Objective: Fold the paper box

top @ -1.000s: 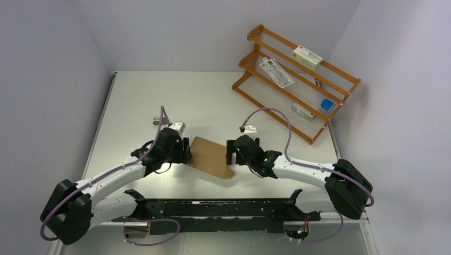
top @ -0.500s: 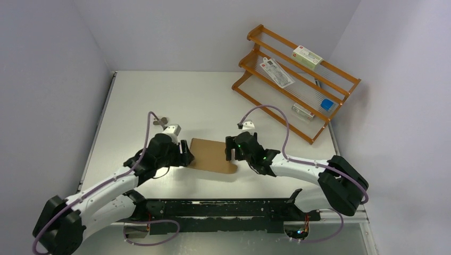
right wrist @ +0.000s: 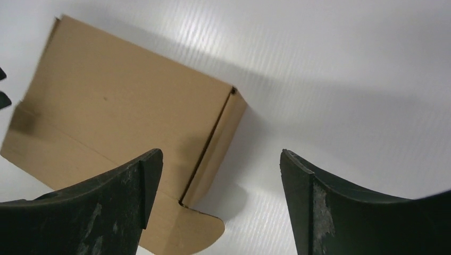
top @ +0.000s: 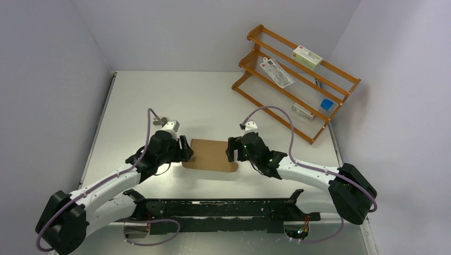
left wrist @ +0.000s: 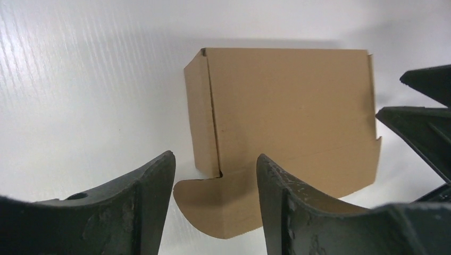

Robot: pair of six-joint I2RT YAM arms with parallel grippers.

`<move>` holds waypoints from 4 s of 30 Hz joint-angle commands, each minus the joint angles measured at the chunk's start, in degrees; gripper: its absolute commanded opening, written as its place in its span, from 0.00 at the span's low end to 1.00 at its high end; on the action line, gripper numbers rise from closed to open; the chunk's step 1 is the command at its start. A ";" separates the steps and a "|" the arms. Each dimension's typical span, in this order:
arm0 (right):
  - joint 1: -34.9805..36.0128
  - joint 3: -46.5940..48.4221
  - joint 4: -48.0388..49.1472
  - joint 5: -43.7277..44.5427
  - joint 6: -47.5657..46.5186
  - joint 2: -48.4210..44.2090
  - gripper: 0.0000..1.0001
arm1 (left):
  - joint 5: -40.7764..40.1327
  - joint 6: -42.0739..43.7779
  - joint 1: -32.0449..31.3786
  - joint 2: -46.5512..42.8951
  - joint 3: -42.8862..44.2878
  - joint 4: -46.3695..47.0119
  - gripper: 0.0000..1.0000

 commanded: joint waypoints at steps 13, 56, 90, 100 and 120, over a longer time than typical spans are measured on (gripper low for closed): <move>-0.52 -0.30 7.80 -0.93 -2.72 7.82 0.64 | 2.12 0.34 0.74 7.14 -1.14 10.98 0.39; 34.96 7.64 22.34 34.31 -63.13 29.77 0.81 | 1.89 3.85 12.31 7.72 0.54 12.37 0.89; 21.97 19.23 4.97 16.23 -53.81 28.01 0.24 | 2.01 1.36 12.32 -3.85 1.28 7.32 0.86; 15.92 22.13 -1.78 4.33 -47.28 24.29 0.16 | -2.59 -0.49 12.31 -10.15 1.87 2.26 0.87; 3.29 27.43 -10.30 -20.72 -32.16 18.99 0.08 | -0.44 -1.08 12.31 -16.42 4.59 -3.55 0.87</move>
